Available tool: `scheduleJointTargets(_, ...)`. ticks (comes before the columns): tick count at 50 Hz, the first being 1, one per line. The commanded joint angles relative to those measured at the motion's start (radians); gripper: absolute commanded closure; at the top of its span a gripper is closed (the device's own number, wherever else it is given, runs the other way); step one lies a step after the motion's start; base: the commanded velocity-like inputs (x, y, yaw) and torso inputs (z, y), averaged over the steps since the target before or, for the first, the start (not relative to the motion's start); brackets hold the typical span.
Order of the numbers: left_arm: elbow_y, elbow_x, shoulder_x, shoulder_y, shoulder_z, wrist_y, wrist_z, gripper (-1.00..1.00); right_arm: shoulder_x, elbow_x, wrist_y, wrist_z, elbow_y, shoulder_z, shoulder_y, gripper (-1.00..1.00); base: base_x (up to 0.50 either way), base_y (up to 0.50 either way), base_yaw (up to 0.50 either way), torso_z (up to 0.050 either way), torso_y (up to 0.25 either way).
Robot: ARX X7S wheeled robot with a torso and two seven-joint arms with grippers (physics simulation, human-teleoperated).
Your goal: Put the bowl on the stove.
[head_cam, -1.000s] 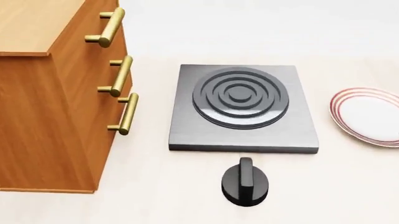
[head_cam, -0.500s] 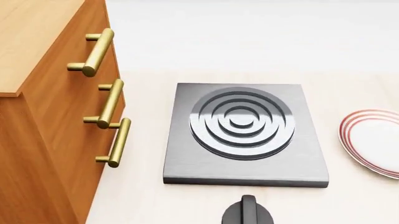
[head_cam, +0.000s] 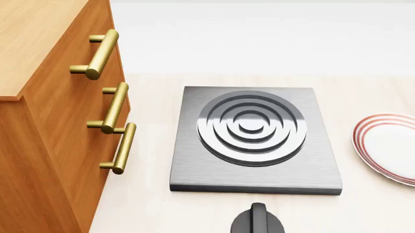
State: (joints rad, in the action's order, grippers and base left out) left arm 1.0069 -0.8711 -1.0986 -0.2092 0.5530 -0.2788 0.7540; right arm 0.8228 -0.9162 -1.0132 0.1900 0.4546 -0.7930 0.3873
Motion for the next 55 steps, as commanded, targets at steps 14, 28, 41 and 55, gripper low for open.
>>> scheduleJointTargets(14,-0.013,0.042,0.015,0.002,0.003,-0.041,-0.006,-1.0,0.382,-0.089,-0.271,0.048,-0.354,0.497,0.377,-1.0,0.0,0.0,0.0,0.0,0.0)
scheduleJointTargets(28,-0.018,0.042,0.02,-0.01,0.01,-0.048,-0.009,-1.0,0.424,-0.031,-0.365,0.099,-0.444,0.814,0.609,-1.0,0.0,0.0,0.0,0.0,0.0)
scheduleJointTargets(41,-0.021,0.044,0.026,-0.022,0.015,-0.052,-0.014,-1.0,0.439,0.028,-0.421,0.11,-0.465,0.954,0.659,-1.0,0.0,0.0,0.0,0.0,0.0)
scheduleJointTargets(55,-0.029,0.055,0.031,-0.02,-0.004,-0.058,-0.016,-1.0,0.482,0.018,-0.469,0.113,-0.443,1.016,0.612,-1.0,0.0,0.0,0.0,0.0,0.0)
